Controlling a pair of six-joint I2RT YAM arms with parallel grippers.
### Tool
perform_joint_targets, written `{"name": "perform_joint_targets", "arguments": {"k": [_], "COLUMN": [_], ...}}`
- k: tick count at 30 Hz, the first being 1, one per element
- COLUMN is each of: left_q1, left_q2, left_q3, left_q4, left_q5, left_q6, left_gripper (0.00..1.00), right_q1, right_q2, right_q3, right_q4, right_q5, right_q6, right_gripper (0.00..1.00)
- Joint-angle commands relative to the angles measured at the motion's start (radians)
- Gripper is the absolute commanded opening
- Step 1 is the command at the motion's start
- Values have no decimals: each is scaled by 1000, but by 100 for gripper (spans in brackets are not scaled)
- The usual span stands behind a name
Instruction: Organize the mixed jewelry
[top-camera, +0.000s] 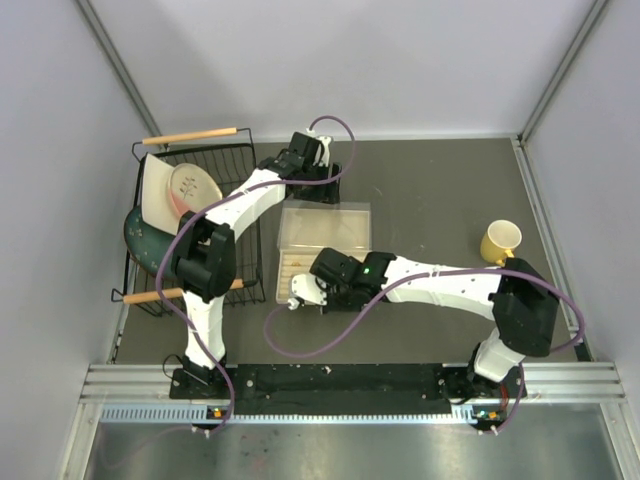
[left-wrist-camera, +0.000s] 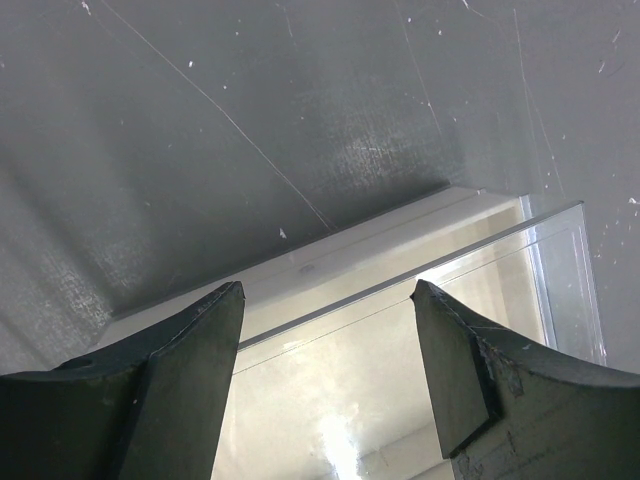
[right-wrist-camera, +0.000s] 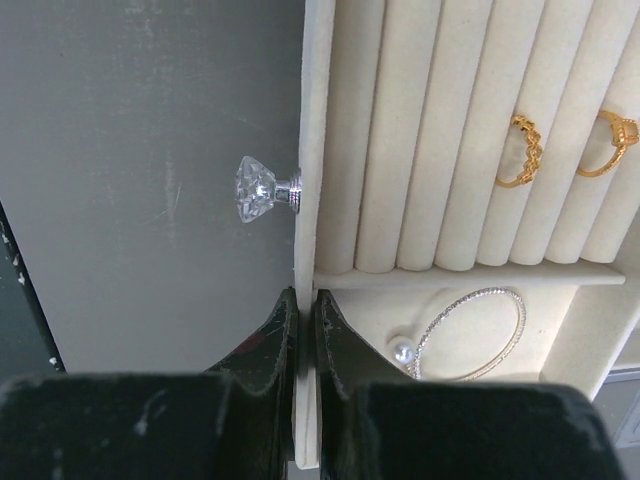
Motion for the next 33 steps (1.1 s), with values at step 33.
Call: {"name": "perform_joint_targets", "arguments": {"k": [33], "left_q1": [-19], "left_q2": [-22], "left_q3": [-41], "left_q4": [-36], "left_q5": [37], "left_q6": [-16], "left_gripper": [79], "right_q1": [45], "right_q2": [-1], "right_q3": [103], "right_q4": [84], "right_q5": [88], "right_q6": [13], "right_gripper": [0]}}
